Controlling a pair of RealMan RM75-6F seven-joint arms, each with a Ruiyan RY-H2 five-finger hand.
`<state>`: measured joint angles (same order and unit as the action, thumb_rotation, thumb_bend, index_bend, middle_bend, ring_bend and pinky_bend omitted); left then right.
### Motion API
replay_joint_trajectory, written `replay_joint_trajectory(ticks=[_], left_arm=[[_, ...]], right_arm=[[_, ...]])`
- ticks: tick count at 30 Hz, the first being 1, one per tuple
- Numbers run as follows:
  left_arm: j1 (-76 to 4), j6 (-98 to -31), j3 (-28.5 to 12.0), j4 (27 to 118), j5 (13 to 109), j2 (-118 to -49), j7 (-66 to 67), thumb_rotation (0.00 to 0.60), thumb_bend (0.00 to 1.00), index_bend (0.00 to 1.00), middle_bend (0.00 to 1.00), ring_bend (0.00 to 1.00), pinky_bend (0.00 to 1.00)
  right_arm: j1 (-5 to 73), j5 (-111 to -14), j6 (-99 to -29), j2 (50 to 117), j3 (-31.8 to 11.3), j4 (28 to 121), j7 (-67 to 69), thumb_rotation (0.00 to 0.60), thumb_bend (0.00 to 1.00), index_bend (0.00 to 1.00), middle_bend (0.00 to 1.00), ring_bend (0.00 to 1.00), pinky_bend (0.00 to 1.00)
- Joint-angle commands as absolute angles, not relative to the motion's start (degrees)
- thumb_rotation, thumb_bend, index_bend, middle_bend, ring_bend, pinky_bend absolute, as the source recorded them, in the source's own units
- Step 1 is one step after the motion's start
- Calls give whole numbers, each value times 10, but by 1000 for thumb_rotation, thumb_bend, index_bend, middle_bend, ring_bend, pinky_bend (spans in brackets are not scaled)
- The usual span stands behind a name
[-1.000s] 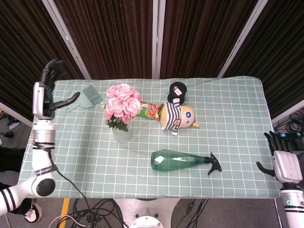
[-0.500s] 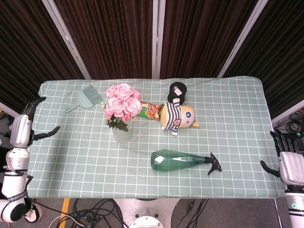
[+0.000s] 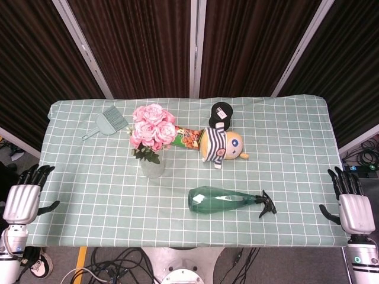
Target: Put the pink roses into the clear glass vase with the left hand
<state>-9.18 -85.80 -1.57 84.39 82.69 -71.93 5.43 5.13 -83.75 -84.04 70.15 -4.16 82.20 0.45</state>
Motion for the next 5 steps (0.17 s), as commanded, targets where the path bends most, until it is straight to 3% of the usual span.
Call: replay_joint_trajectory(ticks=[1, 5], left_arm=[[-84, -872, -15, 838, 835, -728, 57, 600, 76, 170, 139, 81, 176], [-78, -882, -16, 839, 842, -732, 63, 600, 74, 170, 140, 81, 171]], right_arm=[[49, -839, -846, 702, -43, 821, -2, 600, 130, 0, 0, 0, 0], [44, -838, -855, 698, -44, 822, -2, 600, 129, 0, 0, 0, 0]])
